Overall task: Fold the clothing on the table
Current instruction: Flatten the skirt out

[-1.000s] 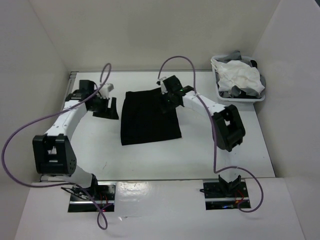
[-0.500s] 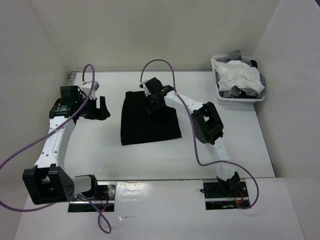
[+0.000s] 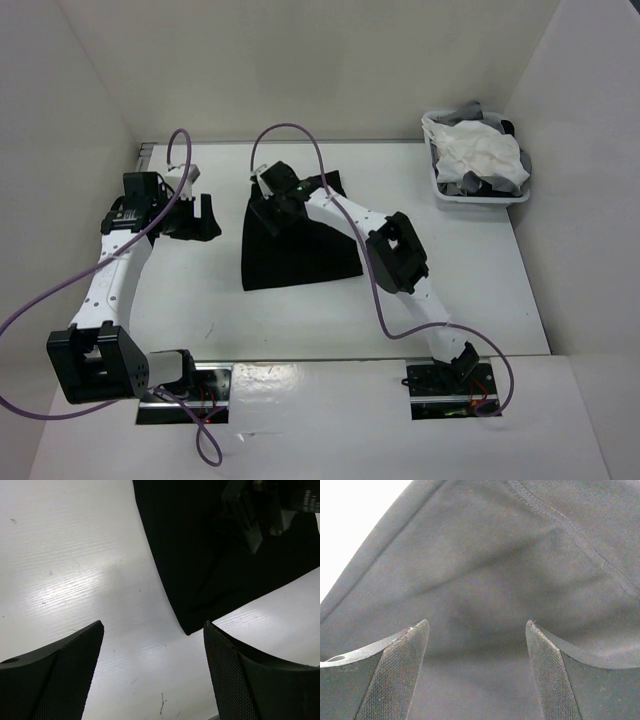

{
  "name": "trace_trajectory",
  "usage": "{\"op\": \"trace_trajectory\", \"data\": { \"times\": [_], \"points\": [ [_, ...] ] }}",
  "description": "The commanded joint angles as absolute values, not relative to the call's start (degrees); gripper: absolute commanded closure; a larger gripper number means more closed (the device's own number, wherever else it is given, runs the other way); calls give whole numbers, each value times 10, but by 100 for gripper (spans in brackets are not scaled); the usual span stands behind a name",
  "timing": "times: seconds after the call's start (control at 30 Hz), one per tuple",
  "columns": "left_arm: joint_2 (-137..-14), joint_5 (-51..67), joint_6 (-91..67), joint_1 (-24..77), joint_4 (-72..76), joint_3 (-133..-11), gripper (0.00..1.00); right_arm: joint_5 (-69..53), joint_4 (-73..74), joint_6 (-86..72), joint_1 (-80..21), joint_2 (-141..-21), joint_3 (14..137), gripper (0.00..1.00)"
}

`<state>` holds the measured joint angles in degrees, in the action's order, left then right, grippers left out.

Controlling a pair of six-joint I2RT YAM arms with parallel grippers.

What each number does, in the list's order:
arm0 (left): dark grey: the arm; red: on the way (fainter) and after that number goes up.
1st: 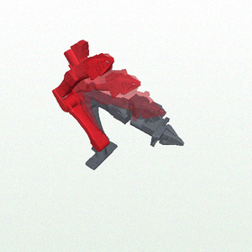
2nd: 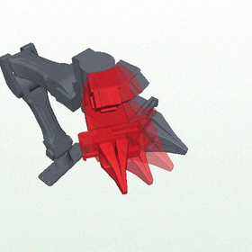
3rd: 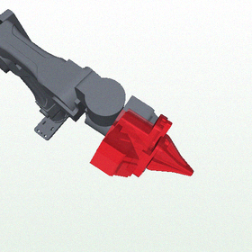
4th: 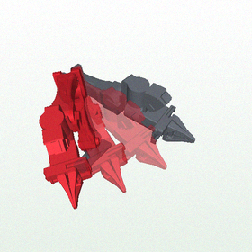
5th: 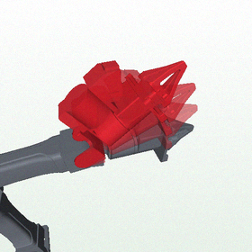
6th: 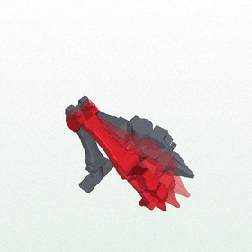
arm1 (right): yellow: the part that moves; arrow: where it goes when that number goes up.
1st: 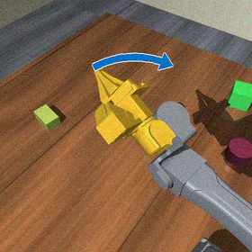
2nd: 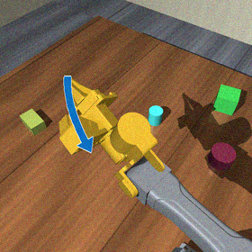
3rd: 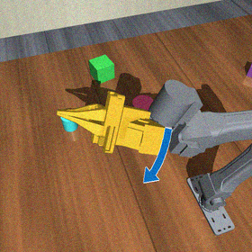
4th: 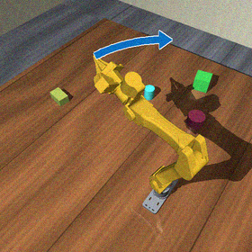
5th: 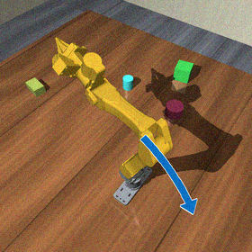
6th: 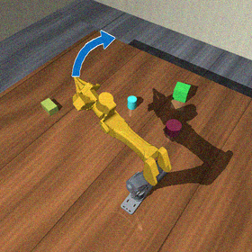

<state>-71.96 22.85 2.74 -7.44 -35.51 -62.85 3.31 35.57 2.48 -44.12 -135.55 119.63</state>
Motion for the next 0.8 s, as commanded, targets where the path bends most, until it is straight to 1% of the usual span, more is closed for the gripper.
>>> {"op": "trace_trajectory", "data": {
  "times": [0.0,0.23,0.4,0.6,0.77],
  "points": [
    [-714,243,28,-78,-342,-629,13,54,376,28,-439,-1403,1234,17],
    [-714,243,28,-78,-342,-629,13,49,399,7,-439,-1456,1296,17],
    [-714,248,28,-78,-347,-629,13,41,404,-46,-434,-1440,1280,17],
    [-714,248,28,-78,-347,-629,13,41,404,-76,-434,-1427,1257,15],
    [-719,248,28,-78,-347,-629,13,48,421,-90,-427,-1463,1277,13]
  ]
}}
